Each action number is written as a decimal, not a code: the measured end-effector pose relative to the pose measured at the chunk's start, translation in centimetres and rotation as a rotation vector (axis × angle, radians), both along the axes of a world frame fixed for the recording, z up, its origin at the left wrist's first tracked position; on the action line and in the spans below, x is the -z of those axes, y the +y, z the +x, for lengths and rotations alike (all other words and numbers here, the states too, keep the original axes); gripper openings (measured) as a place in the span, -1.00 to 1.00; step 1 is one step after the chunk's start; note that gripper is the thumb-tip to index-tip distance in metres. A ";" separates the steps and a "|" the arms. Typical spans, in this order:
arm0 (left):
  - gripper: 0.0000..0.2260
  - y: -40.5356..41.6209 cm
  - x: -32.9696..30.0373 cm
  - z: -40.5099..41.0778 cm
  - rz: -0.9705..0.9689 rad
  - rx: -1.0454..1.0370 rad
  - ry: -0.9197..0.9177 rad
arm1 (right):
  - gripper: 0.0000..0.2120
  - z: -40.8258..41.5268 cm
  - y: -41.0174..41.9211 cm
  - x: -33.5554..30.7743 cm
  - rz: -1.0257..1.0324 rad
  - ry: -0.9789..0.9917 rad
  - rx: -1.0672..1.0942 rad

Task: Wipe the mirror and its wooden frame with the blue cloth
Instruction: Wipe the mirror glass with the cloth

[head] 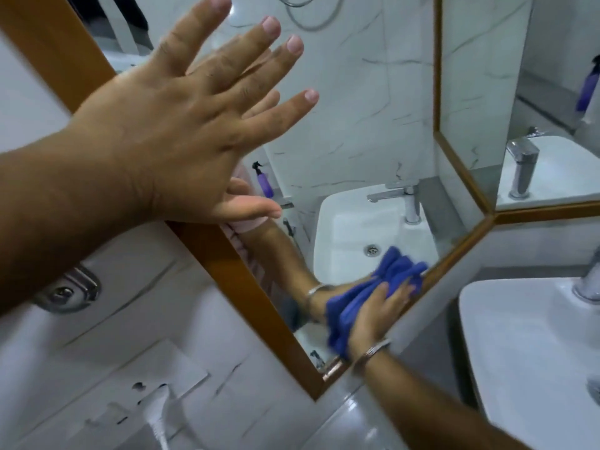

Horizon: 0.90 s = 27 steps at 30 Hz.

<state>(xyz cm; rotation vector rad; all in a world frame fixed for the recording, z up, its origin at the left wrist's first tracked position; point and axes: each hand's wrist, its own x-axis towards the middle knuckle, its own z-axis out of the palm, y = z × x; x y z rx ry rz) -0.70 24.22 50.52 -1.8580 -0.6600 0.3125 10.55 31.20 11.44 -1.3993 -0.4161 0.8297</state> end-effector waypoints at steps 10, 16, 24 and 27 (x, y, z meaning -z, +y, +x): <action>-0.10 0.4 0.2 -0.5 0.005 0.062 0.079 | -0.52 8.0 6.2 -1.4 -0.012 -0.013 0.000; -0.11 0.9 0.1 -0.8 0.000 0.096 0.049 | -0.82 19.7 15.7 -2.6 -0.035 0.237 0.058; -0.08 -0.5 0.0 0.0 0.017 -0.053 0.058 | -0.51 8.8 7.1 -1.4 0.064 0.043 0.092; -0.05 -0.7 0.1 0.4 0.016 -0.084 0.057 | -0.48 2.1 1.6 -1.4 0.088 -0.048 0.032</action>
